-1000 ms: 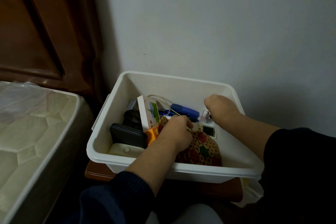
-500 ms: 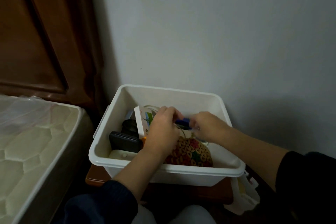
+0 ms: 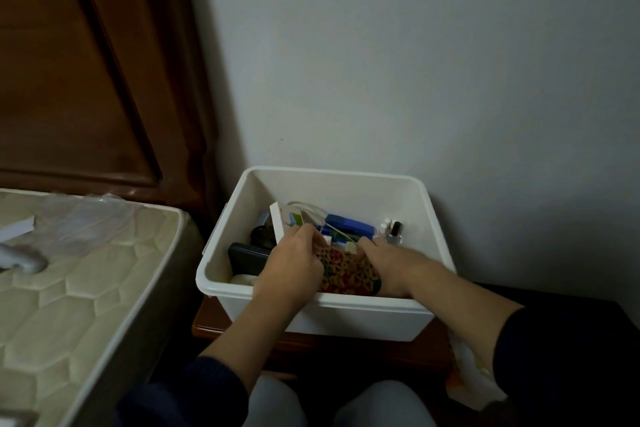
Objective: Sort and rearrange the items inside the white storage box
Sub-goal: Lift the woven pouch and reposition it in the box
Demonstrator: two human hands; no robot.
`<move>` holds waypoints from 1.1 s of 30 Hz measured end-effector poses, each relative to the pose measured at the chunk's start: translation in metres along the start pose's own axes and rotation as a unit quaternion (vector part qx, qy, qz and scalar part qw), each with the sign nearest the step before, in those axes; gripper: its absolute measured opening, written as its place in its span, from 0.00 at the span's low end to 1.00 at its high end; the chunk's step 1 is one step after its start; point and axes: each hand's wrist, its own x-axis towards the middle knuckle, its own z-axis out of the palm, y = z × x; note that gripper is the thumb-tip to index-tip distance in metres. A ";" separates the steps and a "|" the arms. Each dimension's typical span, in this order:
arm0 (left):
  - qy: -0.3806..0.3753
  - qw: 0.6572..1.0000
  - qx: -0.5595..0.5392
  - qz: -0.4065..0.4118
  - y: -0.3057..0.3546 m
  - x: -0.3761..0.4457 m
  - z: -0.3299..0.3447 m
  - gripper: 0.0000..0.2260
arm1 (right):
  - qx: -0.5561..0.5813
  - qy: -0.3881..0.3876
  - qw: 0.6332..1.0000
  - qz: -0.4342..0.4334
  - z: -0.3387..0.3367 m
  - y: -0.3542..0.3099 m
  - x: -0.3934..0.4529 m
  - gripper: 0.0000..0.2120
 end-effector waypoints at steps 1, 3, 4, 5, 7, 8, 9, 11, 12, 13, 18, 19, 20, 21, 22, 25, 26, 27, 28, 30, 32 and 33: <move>-0.006 1.000 0.000 -0.009 0.000 0.001 0.001 0.14 | -0.011 0.018 1.000 -0.011 0.000 0.000 0.000 0.30; -0.013 1.000 -0.002 -0.015 -0.003 0.002 0.002 0.13 | -0.025 0.040 0.998 -0.030 -0.002 0.000 0.000 0.27; -0.010 1.000 -0.003 -0.010 -0.004 0.003 0.002 0.12 | -0.025 0.045 0.998 -0.035 -0.003 0.000 0.000 0.25; -0.002 1.000 -0.003 0.001 -0.005 0.003 0.003 0.09 | -0.019 0.047 0.998 -0.038 -0.005 0.002 -0.001 0.22; 0.013 1.000 -0.006 0.027 -0.007 0.003 0.006 0.06 | 0.011 0.050 0.998 -0.048 -0.011 0.008 -0.005 0.18; 0.013 0.999 -0.008 0.033 -0.008 0.003 0.007 0.06 | 0.034 0.053 0.996 -0.058 -0.016 0.011 -0.008 0.16; 0.008 0.999 -0.013 0.035 -0.009 0.002 0.008 0.08 | 0.062 0.060 0.994 -0.071 -0.022 0.014 -0.012 0.14; 0.002 0.999 -0.030 0.041 -0.011 0.001 0.008 0.16 | 0.143 0.093 0.981 -0.087 -0.034 0.019 -0.021 0.08; 0.001 0.998 -0.042 0.045 -0.011 0.001 0.008 0.19 | 0.191 0.121 0.970 -0.086 -0.038 0.020 -0.025 0.06; 0.001 0.997 -0.058 0.046 -0.011 -0.001 0.006 0.22 | 0.241 0.153 0.955 -0.080 -0.042 0.021 -0.029 0.05; -0.021 0.975 -0.220 0.007 -0.005 -0.004 -0.002 0.19 | 0.509 0.222 0.832 -0.003 -0.044 0.003 -0.050 0.08; -0.036 0.959 -0.280 0.001 -0.003 -0.005 -0.004 0.17 | 0.549 0.223 0.806 0.002 -0.042 -0.002 -0.053 0.08; -0.055 0.940 -0.337 -0.001 -0.001 -0.006 -0.006 0.15 | 0.585 0.220 0.781 0.002 -0.040 -0.008 -0.055 0.09; -0.076 0.921 -0.382 -0.001 0.001 -0.008 -0.007 0.12 | 0.615 0.215 0.758 0.000 -0.039 -0.014 -0.056 0.09; -0.091 0.905 -0.415 -0.001 0.002 -0.010 -0.007 0.11 | 0.638 0.211 0.741 -0.002 -0.038 -0.021 -0.057 0.09; -0.034 0.897 -0.441 -0.016 -0.001 -0.016 -0.009 0.12 | 0.659 0.233 0.715 -0.011 -0.034 -0.036 -0.053 0.12; 0.011 0.899 -0.437 -0.025 -0.004 -0.015 -0.012 0.10 | 0.648 0.250 0.719 -0.010 -0.030 -0.039 -0.052 0.12; 0.055 0.899 -0.434 -0.033 -0.009 -0.014 -0.016 0.09 | 0.620 0.267 0.738 -0.002 -0.025 -0.039 -0.052 0.12; 0.087 0.897 -0.432 -0.040 -0.014 -0.013 -0.020 0.08 | 0.570 0.280 0.772 0.011 -0.018 -0.036 -0.052 0.14; 0.105 0.896 -0.429 -0.044 -0.022 -0.011 -0.026 0.08 | 0.436 0.255 0.862 0.043 -0.002 -0.028 -0.051 0.17; 0.085 0.904 -0.418 -0.034 -0.026 -0.010 -0.027 0.08 | 0.371 0.191 0.906 0.074 0.008 -0.022 -0.049 0.17; 0.076 0.910 -0.407 -0.027 -0.028 -0.009 -0.025 0.08 | 0.362 0.167 0.912 0.093 0.009 -0.020 -0.046 0.17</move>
